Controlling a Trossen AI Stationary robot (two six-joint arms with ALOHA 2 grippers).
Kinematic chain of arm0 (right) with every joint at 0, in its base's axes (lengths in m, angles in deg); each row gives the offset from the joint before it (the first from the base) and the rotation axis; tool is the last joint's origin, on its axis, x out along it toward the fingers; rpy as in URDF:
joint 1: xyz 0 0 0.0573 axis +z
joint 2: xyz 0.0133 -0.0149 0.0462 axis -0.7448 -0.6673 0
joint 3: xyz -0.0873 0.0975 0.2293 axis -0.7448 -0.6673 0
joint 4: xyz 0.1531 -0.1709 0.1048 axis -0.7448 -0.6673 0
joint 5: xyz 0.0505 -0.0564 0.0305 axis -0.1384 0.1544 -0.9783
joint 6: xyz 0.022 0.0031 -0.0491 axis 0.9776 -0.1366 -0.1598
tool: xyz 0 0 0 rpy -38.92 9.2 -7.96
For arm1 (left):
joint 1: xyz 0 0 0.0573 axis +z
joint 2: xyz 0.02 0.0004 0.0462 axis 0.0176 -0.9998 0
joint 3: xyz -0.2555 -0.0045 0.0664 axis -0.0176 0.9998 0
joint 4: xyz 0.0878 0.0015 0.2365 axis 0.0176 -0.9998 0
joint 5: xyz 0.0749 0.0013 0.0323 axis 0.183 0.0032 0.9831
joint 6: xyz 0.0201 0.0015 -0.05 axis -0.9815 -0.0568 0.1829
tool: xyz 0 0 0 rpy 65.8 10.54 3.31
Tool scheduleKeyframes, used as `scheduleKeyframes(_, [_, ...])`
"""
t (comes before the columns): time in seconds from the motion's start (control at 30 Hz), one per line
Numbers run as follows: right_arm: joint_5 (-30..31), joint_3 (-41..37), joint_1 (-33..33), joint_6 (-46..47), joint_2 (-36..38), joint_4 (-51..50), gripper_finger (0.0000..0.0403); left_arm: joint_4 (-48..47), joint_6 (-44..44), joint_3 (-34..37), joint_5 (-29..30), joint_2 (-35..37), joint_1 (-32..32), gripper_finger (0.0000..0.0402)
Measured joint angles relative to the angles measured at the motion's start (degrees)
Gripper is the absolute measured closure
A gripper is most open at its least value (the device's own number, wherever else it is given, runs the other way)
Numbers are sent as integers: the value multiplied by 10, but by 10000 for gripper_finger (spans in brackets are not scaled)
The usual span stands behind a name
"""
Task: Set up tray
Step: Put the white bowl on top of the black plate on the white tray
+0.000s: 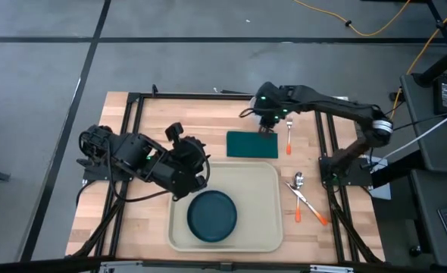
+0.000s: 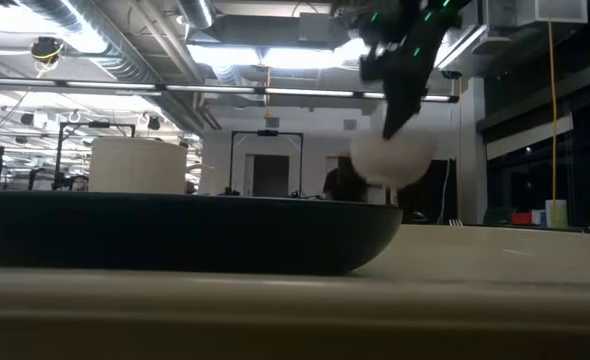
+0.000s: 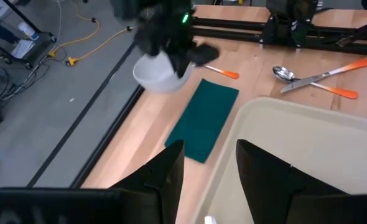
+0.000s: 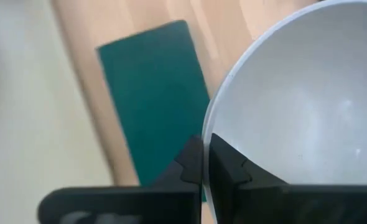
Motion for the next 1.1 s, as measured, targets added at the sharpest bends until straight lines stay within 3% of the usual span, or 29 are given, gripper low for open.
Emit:
scheduleKeyframes(0.27, [-19,0,81,63,158,-56,391,0,5,5,-6,-1,19,261])
scheduleKeyframes(0.57, [-15,12,255,158,255,-67,391,0,22,6,-19,8,45,261])
scheduleKeyframes(0.67, [23,33,320,178,246,-65,391,0,35,6,8,38,36,261])
scheduleKeyframes(0.9, [146,108,427,178,156,-60,391,0,77,5,138,157,-33,261])
scheduleKeyframes(1.1, [119,186,449,149,18,-62,391,0,46,5,165,217,-77,261])
